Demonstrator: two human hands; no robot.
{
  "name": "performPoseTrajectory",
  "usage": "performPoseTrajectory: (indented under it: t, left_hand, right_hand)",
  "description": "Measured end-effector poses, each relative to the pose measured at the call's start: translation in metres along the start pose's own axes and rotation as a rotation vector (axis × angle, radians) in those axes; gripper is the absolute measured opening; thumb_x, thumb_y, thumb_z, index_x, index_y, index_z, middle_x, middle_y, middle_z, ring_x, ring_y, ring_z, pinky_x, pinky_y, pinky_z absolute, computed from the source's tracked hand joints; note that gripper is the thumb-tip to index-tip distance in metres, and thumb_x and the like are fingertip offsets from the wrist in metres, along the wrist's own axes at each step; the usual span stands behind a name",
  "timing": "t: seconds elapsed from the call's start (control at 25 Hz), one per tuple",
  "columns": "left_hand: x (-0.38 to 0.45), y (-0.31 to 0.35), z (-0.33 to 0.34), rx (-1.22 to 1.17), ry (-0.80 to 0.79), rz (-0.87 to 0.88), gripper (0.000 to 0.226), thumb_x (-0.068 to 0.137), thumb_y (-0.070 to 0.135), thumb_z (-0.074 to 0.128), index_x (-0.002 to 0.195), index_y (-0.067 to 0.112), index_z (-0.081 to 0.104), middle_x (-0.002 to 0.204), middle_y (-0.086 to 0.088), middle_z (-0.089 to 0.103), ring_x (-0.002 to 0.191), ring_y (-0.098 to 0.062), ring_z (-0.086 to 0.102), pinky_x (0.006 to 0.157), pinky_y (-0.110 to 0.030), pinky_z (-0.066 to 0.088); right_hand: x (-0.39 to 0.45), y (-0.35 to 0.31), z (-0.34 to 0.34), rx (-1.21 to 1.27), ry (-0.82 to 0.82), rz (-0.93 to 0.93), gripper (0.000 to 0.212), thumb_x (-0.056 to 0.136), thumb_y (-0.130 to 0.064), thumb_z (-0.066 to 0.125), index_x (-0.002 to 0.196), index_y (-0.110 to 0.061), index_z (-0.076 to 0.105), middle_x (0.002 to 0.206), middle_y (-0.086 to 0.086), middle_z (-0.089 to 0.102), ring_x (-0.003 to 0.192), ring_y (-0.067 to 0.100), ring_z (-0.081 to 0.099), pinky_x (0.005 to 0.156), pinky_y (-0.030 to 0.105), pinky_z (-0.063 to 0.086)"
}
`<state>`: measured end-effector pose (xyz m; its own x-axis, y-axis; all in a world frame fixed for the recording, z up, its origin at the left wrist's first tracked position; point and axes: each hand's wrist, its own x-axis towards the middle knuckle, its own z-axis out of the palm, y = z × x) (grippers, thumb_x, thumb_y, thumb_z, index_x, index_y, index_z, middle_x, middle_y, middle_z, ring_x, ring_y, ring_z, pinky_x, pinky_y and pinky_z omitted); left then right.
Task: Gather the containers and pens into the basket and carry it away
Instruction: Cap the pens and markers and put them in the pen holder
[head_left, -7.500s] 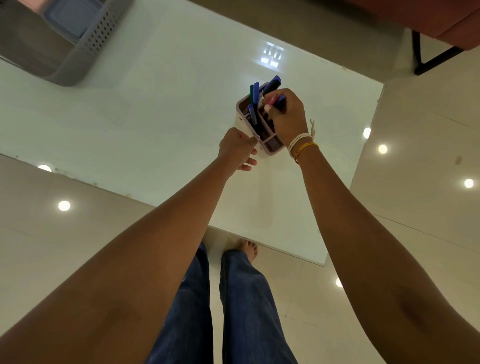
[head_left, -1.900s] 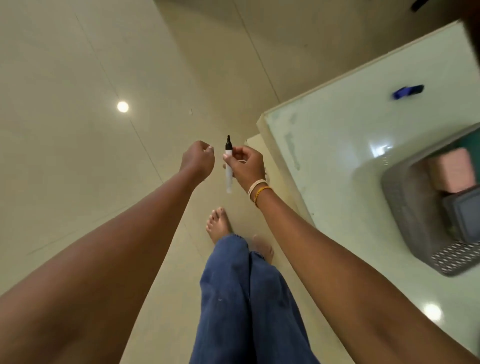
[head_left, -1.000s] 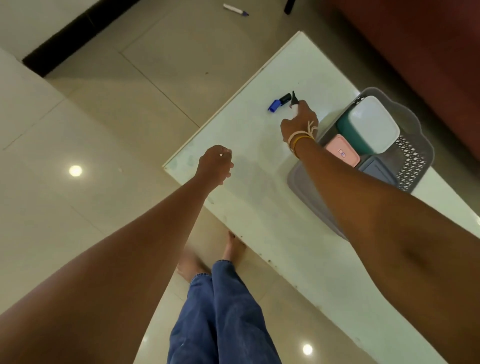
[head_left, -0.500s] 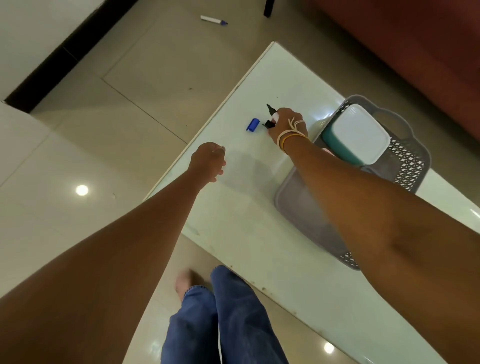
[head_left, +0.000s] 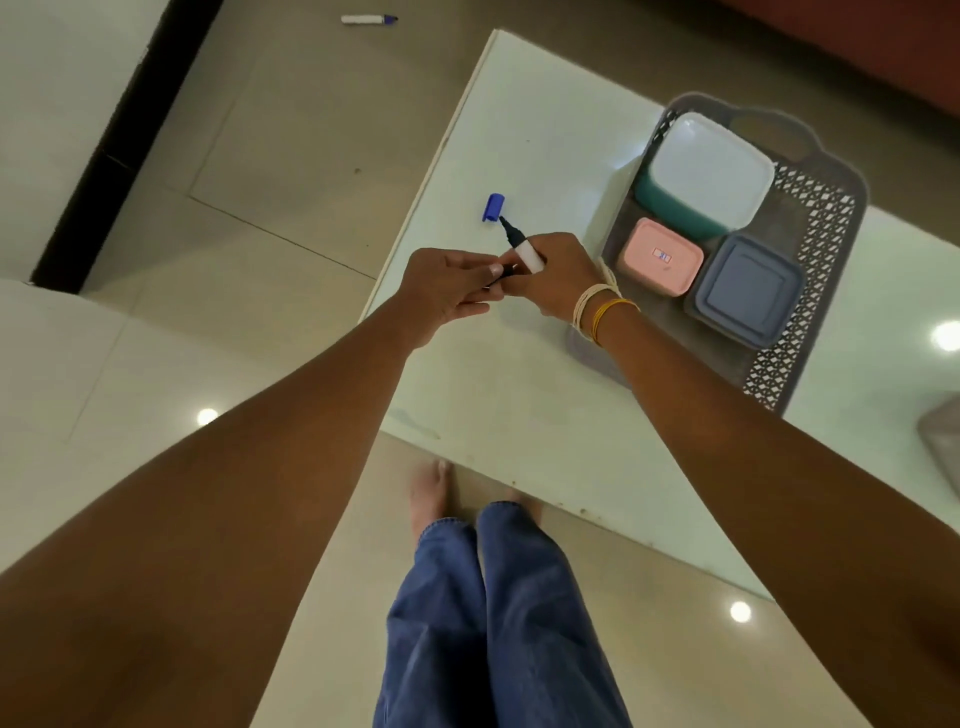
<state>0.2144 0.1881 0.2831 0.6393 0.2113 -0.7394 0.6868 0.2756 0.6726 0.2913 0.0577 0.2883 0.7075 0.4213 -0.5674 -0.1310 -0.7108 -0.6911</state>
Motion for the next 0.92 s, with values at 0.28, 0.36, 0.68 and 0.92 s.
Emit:
performPoseTrajectory:
  t: [0.28,0.36,0.68,0.92]
  left_hand:
    - [-0.007,-0.011,-0.016,0.177,-0.181,-0.030,0.026,0.096,0.015,0.058,0.119,0.006,0.063,0.091,-0.006,0.070,0.086,-0.021,0.071,0.082,-0.036,0.059]
    - [-0.008,-0.016,-0.013,0.106,-0.131,-0.076,0.019,0.098,0.015,0.053,0.110,0.004,0.063,0.091,-0.008,0.070,0.088,-0.026,0.071,0.083,-0.039,0.059]
    - [-0.005,-0.033,-0.011,-0.711,0.019,-0.168,0.019,0.103,0.023,0.042,0.097,0.012,0.057,0.120,-0.013,0.068,0.094,-0.023,0.068,0.074,-0.030,0.059]
    - [-0.009,-0.031,-0.012,-0.526,-0.094,-0.119,0.026,0.105,0.019,0.036,0.122,0.013,0.055,0.100,-0.010,0.071,0.090,-0.021,0.069,0.068,-0.026,0.058]
  right_hand:
    - [-0.023,0.014,0.034,0.256,0.130,0.119,0.027,0.080,-0.018,0.075,0.103,-0.021,0.062,0.088,0.000,0.070,0.073,0.013,0.063,0.052,0.019,0.043]
    - [-0.028,0.015,0.042,0.316,0.180,0.127,0.024,0.083,-0.018,0.070,0.106,-0.020,0.061,0.090,0.000,0.070,0.079,0.015,0.064,0.056,0.021,0.045]
    - [-0.060,0.015,0.080,0.009,0.187,0.009,0.024,0.101,-0.028,0.036,0.085,-0.015,0.049,0.078,-0.001,0.049,0.074,0.019,0.045,0.068,0.031,0.035]
    - [-0.064,0.019,0.078,-0.172,0.195,-0.015,0.033,0.102,-0.029,0.036,0.106,-0.006,0.058,0.092,0.007,0.051,0.082,0.021,0.049,0.072,0.030,0.038]
